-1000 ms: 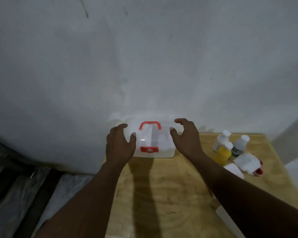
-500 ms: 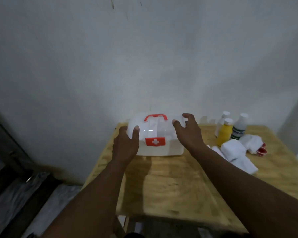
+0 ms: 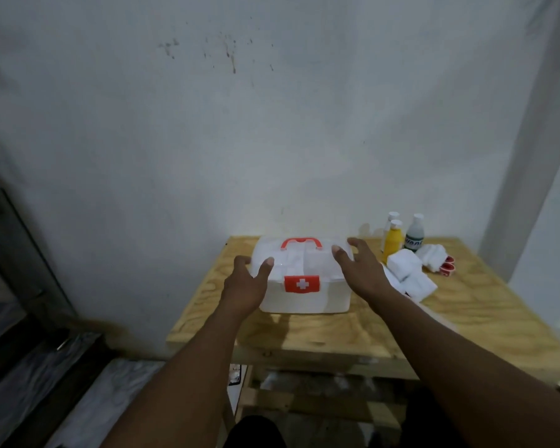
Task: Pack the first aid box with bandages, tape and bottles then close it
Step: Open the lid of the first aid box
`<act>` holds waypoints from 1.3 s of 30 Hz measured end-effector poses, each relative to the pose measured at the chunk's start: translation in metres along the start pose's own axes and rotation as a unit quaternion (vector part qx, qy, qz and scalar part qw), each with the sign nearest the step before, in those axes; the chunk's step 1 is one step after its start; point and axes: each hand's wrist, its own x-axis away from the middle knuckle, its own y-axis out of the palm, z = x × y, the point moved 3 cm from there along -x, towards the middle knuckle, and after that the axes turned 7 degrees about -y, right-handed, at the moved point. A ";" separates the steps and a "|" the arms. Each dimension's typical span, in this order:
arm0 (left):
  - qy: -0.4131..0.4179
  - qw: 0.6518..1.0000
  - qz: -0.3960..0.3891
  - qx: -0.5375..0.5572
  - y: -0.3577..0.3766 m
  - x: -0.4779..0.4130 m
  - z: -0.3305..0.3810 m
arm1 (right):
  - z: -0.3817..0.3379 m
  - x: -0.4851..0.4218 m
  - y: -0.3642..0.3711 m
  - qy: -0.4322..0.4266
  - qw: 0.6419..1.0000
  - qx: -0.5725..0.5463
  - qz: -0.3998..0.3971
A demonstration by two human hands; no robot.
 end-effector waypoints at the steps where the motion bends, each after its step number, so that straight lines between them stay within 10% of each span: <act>1: -0.019 0.999 -0.019 0.028 0.000 -0.002 -0.001 | 0.000 0.001 0.000 0.001 1.000 -0.004 -0.001; 18: -0.095 0.989 -0.067 0.093 0.001 -0.018 -0.005 | 0.005 -0.018 0.003 0.030 0.999 -0.022 -0.017; 24: -0.019 0.995 0.035 0.096 0.010 -0.011 -0.020 | -0.006 0.034 0.009 0.036 0.960 -0.079 0.267; 31: -0.048 0.983 0.057 0.165 0.029 -0.018 -0.021 | -0.005 0.051 0.052 0.217 0.909 -0.290 0.205; 39: -0.061 0.987 0.055 0.140 0.034 -0.035 -0.008 | 0.006 0.032 0.059 0.276 0.900 -0.291 0.169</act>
